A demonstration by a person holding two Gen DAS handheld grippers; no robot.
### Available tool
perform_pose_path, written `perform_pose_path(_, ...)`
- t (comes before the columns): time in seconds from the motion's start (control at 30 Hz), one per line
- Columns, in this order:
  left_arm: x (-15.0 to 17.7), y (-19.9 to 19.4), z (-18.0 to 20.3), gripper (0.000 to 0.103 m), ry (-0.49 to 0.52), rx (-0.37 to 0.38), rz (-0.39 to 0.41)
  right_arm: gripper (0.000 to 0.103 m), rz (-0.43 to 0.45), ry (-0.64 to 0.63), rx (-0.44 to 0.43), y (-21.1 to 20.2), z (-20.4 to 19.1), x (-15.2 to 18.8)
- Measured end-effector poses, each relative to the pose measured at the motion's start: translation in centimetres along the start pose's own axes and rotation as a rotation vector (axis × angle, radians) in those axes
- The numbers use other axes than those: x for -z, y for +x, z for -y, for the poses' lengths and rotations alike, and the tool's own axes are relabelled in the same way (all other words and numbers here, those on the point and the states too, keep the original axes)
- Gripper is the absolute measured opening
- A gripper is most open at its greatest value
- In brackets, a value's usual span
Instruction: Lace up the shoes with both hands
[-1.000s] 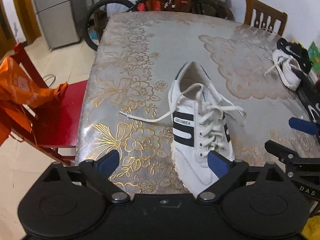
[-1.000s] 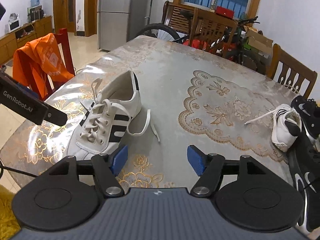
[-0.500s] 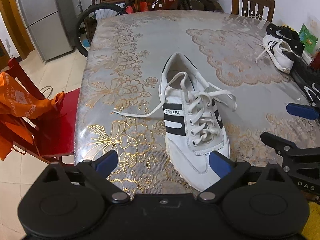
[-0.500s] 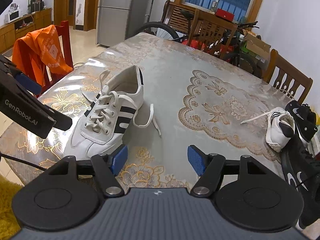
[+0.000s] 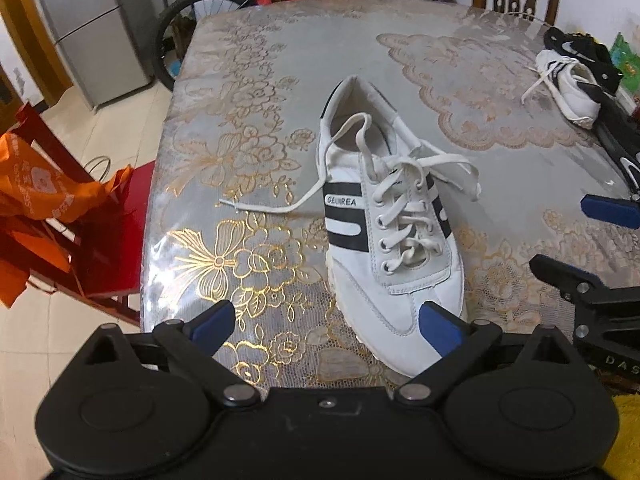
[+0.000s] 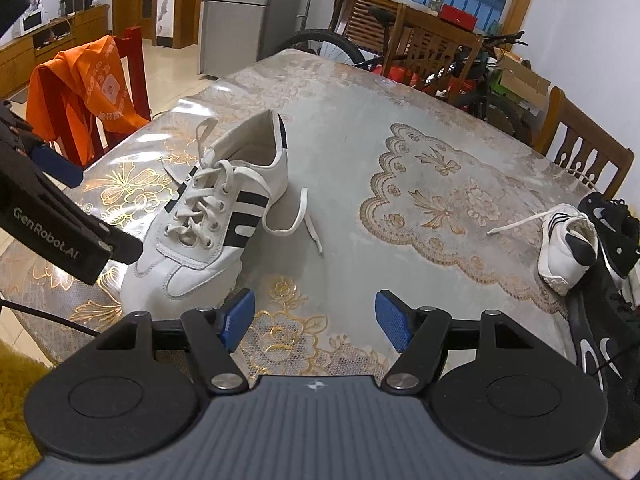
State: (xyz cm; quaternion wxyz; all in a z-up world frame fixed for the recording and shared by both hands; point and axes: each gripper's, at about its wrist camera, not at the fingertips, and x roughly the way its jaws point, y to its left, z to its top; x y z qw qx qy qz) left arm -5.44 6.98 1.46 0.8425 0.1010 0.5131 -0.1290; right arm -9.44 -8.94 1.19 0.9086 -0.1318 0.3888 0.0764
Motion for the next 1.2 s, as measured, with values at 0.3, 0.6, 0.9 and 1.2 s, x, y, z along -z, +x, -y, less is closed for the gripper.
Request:
perform_pose_path(0.3, 1.7, 1.5, -0.8, 0.099, -0.152, 0.011, -0.119, 0.072, 0.042, -0.127, -0.094, 0.3, 1.2, 0.2)
perform_pose_path(0.6, 2.7, 1.6, -0.2, 0.103, -0.203, 0.007, -0.105, 0.074, 0.007, -0.145, -0.236, 1.9, 2.2, 0.2)
perform_pose_path(0.9, 2.0, 2.0, -0.1, 0.103, -0.230, 0.026, -0.113, 0.074, 0.015, -0.189, -0.272, 2.2, 2.5, -0.1)
perform_pose_path(1.2, 2.4, 1.0, -0.7, 0.103, -0.206, -0.034, -0.125, 0.062, -0.106, -0.246, -0.490, 2.1, 2.7, 0.7)
